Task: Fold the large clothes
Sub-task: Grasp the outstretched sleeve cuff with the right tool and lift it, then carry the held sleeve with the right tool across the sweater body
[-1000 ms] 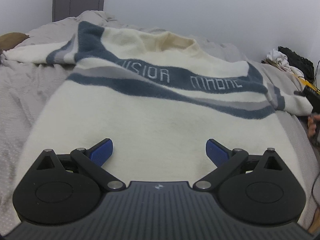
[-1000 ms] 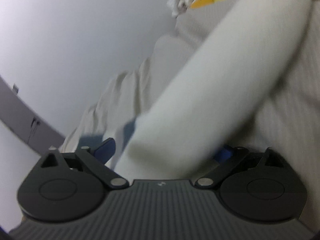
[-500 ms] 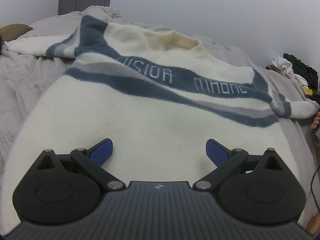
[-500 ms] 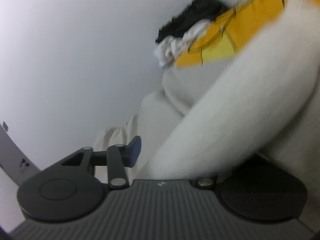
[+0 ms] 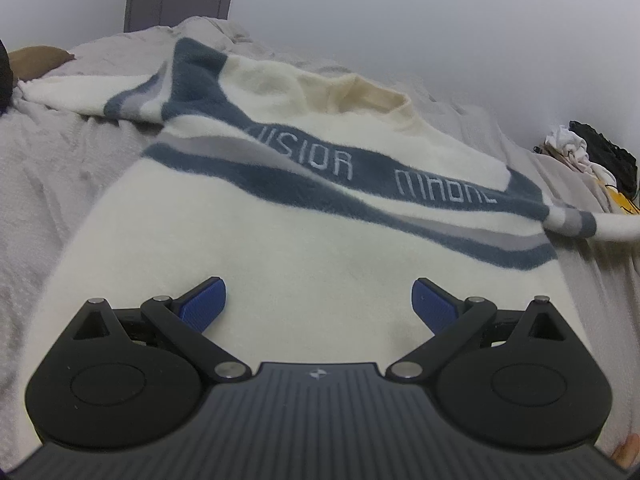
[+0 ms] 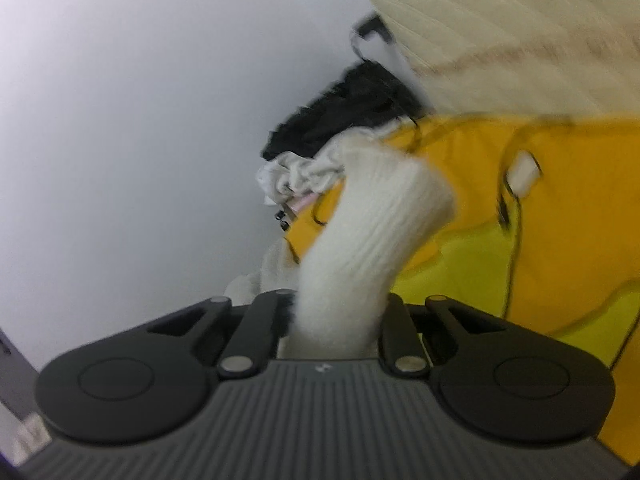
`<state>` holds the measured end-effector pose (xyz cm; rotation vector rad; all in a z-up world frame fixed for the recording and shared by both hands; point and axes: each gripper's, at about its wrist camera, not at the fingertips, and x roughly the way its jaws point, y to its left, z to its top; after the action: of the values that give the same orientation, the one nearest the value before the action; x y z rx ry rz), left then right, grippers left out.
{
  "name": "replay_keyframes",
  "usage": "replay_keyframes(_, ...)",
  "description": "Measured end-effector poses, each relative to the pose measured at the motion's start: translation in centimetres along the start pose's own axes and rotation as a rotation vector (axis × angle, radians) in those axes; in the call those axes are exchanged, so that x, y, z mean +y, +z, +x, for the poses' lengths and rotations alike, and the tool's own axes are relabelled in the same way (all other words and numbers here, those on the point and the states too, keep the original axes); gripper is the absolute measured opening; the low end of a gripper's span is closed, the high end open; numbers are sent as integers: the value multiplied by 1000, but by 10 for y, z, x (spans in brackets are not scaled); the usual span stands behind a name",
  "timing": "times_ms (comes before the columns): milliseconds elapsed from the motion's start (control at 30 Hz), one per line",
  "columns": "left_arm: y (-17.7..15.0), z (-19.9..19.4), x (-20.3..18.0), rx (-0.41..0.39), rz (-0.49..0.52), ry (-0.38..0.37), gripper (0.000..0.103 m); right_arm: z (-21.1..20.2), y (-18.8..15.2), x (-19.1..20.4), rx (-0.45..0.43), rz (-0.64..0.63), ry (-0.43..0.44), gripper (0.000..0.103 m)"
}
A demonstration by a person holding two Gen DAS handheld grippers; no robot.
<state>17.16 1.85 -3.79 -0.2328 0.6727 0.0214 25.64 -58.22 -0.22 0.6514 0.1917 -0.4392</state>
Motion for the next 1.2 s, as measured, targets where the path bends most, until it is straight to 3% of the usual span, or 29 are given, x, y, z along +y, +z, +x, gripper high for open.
replay_keyframes(233,2,-11,12,-17,-19,12,101,-22,21,75,-71,-115,57,15)
replay_keyframes(633,20,-42,54,-110,-159,-14,101,-133,-4,272,-110,-348,393,15)
replay_keyframes(767,21,-60,82,-169,-241,-31,101,-175,-38,331,-129,-468,499,15)
replay_keyframes(867,25,-74,101,-226,-270,5,101,-206,-75,366,-117,-526,591,15)
replay_keyframes(1067,34,-96,146,-321,-373,16,101,-241,-158,396,-2,-622,752,15)
replay_keyframes(1200,33,-97,168,-325,-424,19,101,-257,-228,399,108,-697,814,15)
